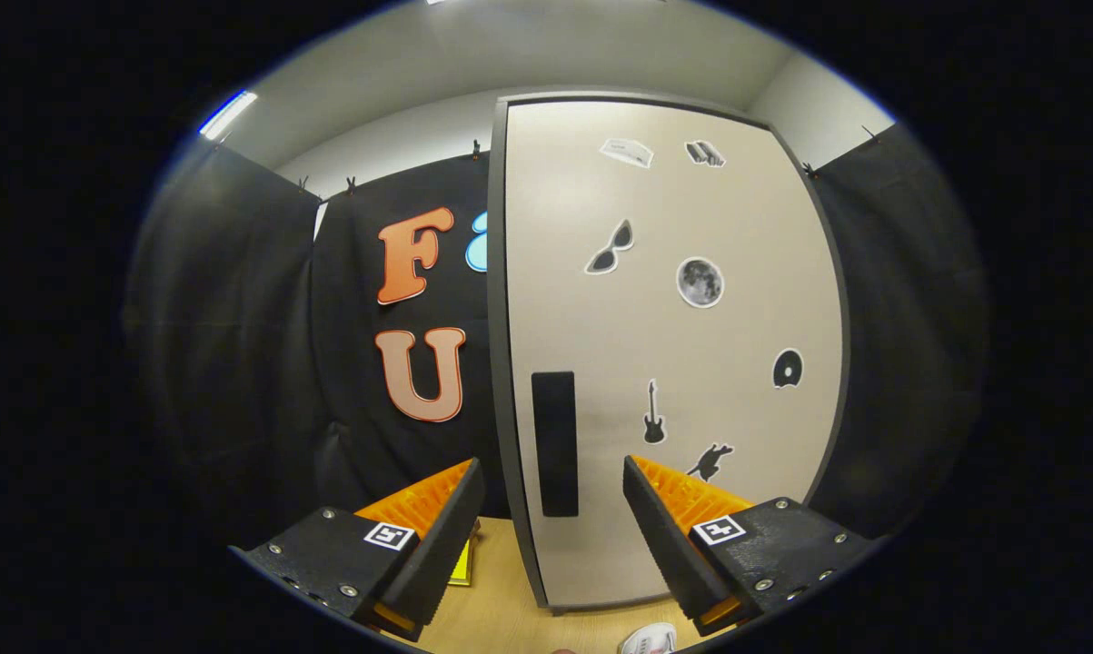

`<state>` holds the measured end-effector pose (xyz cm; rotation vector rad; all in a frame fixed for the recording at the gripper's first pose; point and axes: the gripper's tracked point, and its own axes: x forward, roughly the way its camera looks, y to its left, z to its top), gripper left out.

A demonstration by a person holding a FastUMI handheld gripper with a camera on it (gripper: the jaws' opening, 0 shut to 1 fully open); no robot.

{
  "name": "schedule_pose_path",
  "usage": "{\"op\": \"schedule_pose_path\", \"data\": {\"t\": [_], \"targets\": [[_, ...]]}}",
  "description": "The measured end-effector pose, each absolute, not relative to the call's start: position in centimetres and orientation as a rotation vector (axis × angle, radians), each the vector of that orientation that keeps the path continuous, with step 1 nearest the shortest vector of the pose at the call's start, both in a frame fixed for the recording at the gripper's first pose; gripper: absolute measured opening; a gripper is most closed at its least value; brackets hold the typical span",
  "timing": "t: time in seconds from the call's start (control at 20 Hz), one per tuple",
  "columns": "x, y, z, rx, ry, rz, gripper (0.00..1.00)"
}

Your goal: Open the shoe cabinet door, grab the shoes and put them into the shoe cabinet, then close the shoe cabinet door.

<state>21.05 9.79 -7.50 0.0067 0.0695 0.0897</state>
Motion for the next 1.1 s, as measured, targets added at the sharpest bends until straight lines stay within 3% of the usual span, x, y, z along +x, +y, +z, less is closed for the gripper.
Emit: {"op": "schedule_pose_path", "data": {"t": [0.4,0.7,0.75,0.85,1.1], "targets": [[27.1,9.5,-10.2,-0.044,0.112,0.042,0.93],[27.0,9.7,-10.2,-0.030,0.096,0.045,0.55],[26.9,9.8,-10.2,-0.032,0.097,0.048,0.44],[26.8,9.8,-10.2,-0.034,0.104,0.046,0.37],[25.7,9.5,-10.1,-0.032,0.109,0.070,0.33]]}}
